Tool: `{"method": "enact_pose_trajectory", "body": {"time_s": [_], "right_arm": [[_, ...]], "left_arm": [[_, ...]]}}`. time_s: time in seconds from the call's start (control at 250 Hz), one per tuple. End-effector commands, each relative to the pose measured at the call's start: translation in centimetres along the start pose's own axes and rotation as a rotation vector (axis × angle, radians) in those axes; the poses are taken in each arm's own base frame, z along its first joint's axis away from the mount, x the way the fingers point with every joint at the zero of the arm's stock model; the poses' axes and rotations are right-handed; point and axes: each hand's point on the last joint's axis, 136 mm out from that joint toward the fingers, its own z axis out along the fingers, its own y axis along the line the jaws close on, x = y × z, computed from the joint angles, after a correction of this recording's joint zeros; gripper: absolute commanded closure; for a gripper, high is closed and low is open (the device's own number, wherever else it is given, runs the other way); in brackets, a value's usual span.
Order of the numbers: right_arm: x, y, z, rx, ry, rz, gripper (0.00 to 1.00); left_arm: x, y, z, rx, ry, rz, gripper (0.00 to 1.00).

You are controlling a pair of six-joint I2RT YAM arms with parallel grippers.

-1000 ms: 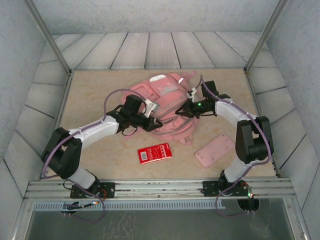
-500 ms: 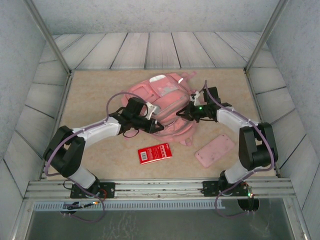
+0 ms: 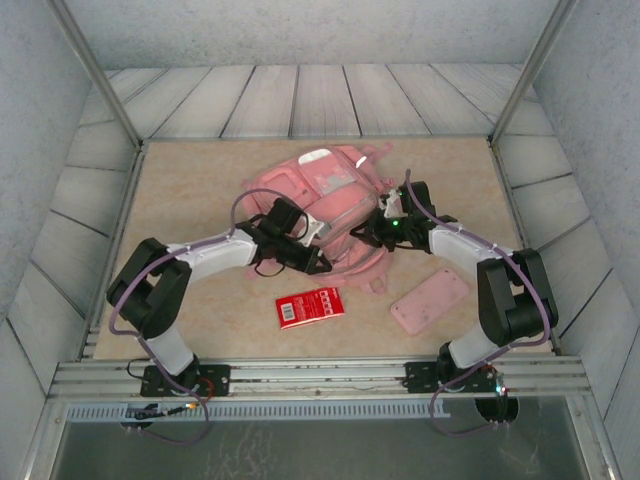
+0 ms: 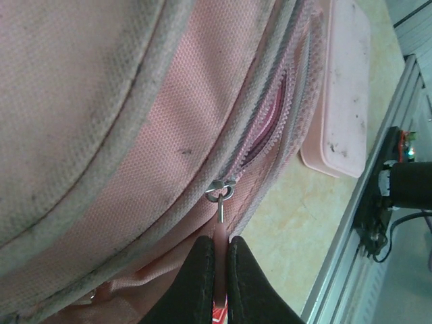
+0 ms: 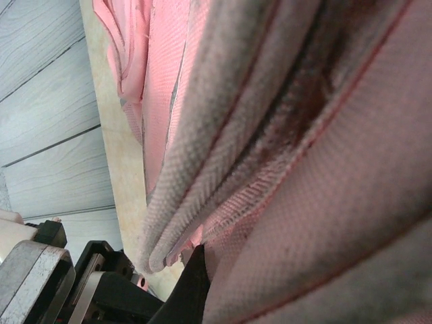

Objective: Pack the student bag

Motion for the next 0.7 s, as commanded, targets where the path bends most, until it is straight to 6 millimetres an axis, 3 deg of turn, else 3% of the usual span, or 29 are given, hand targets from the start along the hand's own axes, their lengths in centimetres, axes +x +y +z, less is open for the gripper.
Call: {"method": "enact_pose_trajectory", "body": {"time_s": [0.0, 0.156, 0.488, 0.695], "right_arm": [[-5.2, 3.8, -2.4, -0.077, -0.224, -0.118, 1.0], [-5.2, 3.6, -2.4, -0.054, -0.212, -0.141, 1.0], [-8.0, 1.8, -5.0, -0.022, -0.266, -0.125, 1.0], [-8.6, 1.4, -6.2, -0.014, -0.265, -0.135, 1.0]], "left_arm": [[5.9, 1.8, 0.4, -0.093, 0.211, -0.117, 1.0], [5.7, 4.2, -0.7, -0.261, 0.183, -0.143, 1.0], [8.7, 8.1, -5.8, -0.423, 0.13, -0.295, 1.0], [8.5, 10.2, -7.7, -0.498, 0.083, -0.349, 1.0]]}}
